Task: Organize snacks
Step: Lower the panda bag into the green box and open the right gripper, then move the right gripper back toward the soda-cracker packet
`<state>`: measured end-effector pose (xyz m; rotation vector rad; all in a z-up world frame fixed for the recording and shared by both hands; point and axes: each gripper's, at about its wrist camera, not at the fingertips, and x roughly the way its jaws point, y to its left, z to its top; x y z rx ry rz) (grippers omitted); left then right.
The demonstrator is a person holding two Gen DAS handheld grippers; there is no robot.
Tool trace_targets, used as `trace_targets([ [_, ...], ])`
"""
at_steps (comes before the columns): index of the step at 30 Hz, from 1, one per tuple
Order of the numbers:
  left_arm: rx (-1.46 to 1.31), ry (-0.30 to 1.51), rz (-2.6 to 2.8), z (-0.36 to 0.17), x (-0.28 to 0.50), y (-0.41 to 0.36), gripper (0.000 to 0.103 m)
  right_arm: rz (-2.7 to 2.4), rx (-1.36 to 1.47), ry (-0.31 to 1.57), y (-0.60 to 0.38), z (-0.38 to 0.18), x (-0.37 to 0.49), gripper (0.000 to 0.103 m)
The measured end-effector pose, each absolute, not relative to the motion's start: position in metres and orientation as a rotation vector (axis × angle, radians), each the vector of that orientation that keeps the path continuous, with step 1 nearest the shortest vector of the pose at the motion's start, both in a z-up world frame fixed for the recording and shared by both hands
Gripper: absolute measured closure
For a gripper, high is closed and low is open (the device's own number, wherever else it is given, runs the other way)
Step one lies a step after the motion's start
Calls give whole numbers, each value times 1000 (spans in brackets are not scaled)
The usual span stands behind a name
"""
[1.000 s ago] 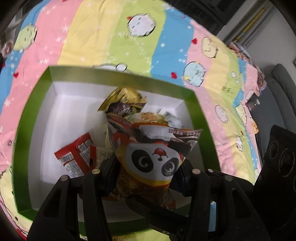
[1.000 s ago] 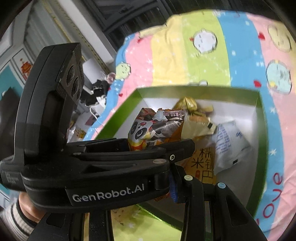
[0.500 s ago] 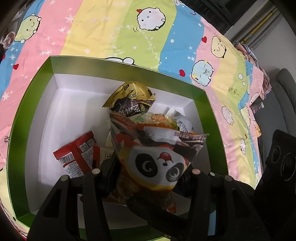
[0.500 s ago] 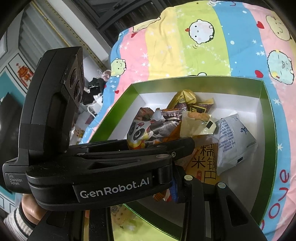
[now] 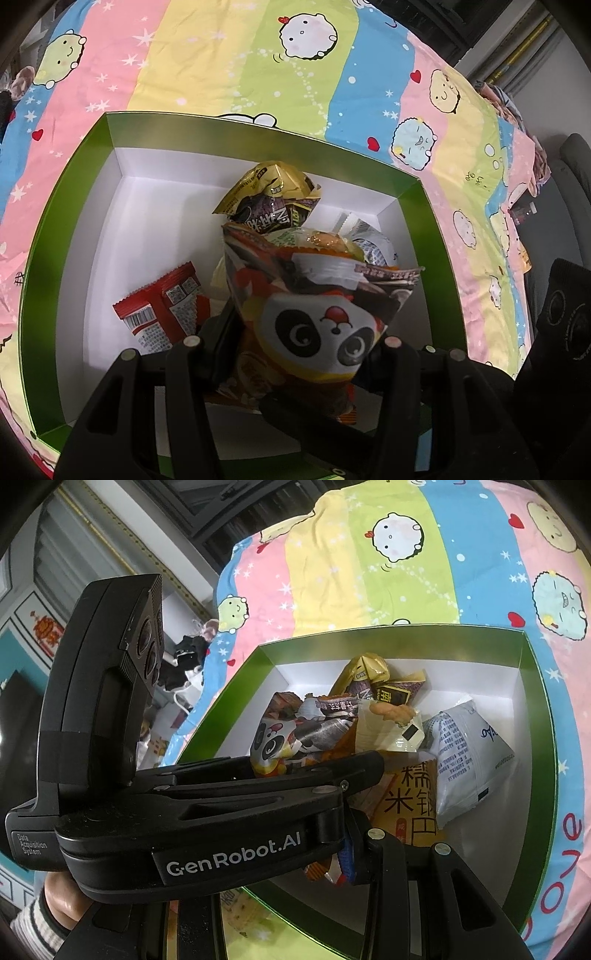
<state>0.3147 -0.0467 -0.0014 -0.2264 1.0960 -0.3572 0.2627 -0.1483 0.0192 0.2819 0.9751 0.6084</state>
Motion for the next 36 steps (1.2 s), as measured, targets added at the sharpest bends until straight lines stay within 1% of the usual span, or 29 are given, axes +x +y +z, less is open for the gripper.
trace_targets([
  [3,-216,1087,-347,-1,313,-47,48,610,307,983,-151,17,262,64],
  [6,-205,1079,-331,0,310,-47,34,603,293,972,-152,19,258,64],
  [8,-199,1062,-323,4,307,-47,30,587,279,966,-152,21,256,62],
  [9,-197,1050,-312,7,305,-46,24,573,274,962,-153,23,254,61],
  [11,-198,1019,-289,14,301,-42,19,557,262,949,-155,27,251,60],
  [13,-194,974,-276,25,295,-38,14,533,242,932,-159,33,245,56],
  [15,-185,927,-266,38,287,-36,14,503,229,899,-165,41,238,50],
  [18,-167,850,-252,59,271,-31,13,468,248,824,-178,57,222,45],
  [20,-158,809,-245,71,260,-28,5,471,276,784,-186,67,211,43],
  [21,-158,790,-243,77,253,-25,0,473,284,770,-188,72,206,42],
  [29,-160,715,-270,109,201,-12,1,501,330,705,-195,101,159,37],
  [33,-143,705,-270,114,175,-6,1,507,350,708,-198,104,136,36],
  [36,-137,720,-275,109,158,1,1,510,380,733,-201,97,122,35],
])
